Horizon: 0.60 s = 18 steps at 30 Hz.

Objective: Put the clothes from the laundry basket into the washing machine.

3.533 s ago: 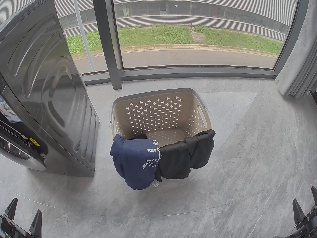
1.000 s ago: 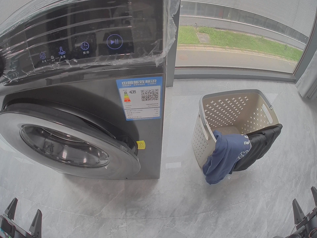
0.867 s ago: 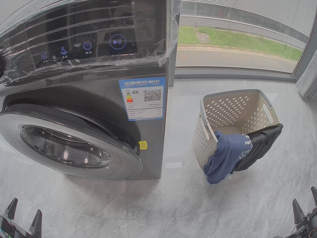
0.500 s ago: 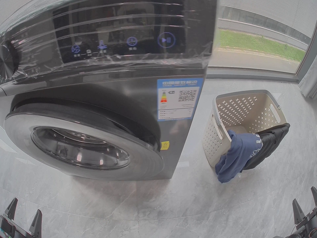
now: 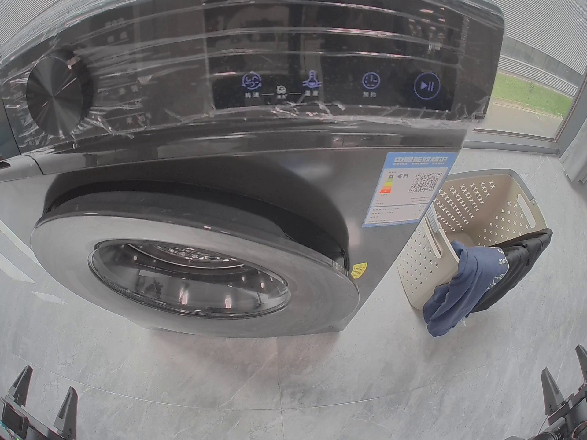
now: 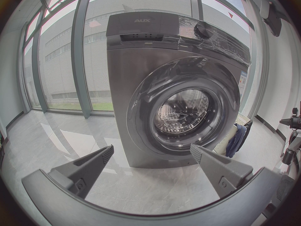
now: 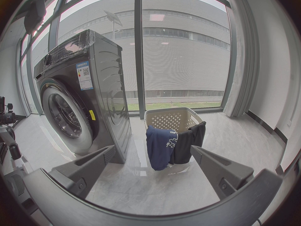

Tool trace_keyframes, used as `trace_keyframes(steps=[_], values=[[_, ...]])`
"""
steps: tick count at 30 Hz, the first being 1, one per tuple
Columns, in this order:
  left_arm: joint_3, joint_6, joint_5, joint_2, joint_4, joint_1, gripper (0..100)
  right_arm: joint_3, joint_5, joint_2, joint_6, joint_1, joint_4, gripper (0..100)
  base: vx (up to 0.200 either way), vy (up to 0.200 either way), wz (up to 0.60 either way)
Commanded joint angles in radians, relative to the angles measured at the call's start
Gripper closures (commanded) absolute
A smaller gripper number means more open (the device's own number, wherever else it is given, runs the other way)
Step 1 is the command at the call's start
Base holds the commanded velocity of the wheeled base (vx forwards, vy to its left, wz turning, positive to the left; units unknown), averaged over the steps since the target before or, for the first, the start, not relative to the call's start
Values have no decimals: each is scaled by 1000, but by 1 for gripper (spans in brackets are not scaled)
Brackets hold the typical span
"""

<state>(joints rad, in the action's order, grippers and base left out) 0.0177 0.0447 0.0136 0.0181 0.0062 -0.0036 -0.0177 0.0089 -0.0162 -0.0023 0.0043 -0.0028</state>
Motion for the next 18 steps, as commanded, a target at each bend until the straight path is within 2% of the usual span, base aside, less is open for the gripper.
trace_keyframes(steps=[1,17,18], values=[[-15,1,0,-12,0,1,0,18,0,16,-1,0,0,0,0,200,0],[-15,1,0,-12,0,-1,0,16,0,16,-1,0,0,0,0,200,0],[-15,0,0,-12,0,1,0,18,0,16,-1,0,0,0,0,0,0]])
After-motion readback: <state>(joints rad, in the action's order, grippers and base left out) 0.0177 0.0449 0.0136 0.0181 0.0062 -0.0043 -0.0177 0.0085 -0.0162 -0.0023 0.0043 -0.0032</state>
